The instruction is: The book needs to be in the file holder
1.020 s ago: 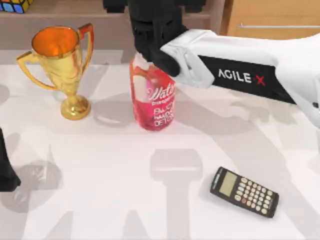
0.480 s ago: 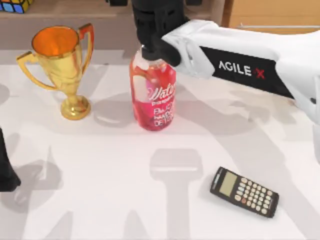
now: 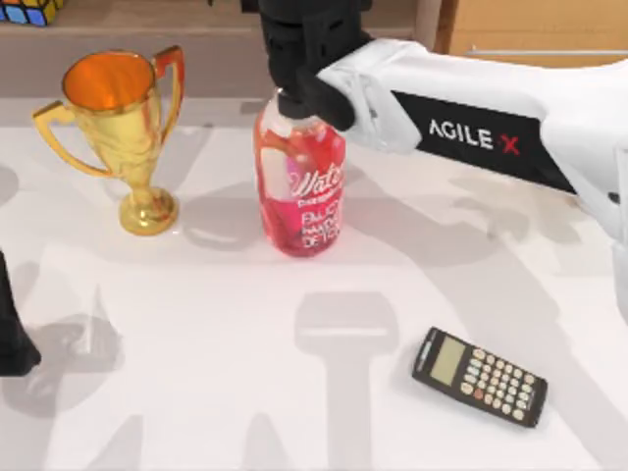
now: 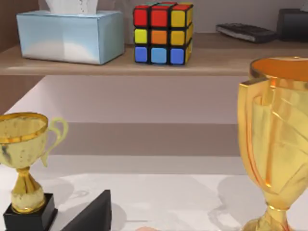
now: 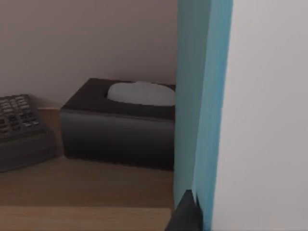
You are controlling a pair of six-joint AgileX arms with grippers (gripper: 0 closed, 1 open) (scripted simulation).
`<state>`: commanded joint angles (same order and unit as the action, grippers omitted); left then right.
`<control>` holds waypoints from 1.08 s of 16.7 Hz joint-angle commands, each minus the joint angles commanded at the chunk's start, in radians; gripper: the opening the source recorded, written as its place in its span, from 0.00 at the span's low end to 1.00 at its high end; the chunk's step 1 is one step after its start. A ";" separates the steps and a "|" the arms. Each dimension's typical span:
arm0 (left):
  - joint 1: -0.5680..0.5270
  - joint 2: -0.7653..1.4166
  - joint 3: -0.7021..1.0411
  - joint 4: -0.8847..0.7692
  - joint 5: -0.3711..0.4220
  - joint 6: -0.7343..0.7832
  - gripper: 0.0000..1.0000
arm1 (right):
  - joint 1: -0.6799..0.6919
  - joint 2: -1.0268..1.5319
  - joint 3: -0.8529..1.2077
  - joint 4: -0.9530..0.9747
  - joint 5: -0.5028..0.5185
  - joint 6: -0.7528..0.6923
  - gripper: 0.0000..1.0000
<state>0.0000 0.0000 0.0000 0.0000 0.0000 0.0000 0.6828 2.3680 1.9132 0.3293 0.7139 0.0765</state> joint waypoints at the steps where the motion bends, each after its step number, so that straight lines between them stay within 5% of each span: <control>1: 0.000 0.000 0.000 0.000 0.000 0.000 1.00 | 0.000 0.000 0.000 0.000 0.000 0.000 0.17; 4: 0.000 0.000 0.000 0.000 0.000 0.000 1.00 | 0.000 0.000 0.000 0.000 0.000 0.000 0.00; 18: 0.000 0.000 0.000 0.000 0.000 0.000 1.00 | 0.006 0.030 0.029 0.063 0.001 -0.023 0.00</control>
<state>0.0000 0.0000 0.0000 0.0000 0.0000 0.0000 0.6889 2.3975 1.9426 0.3923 0.7145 0.0540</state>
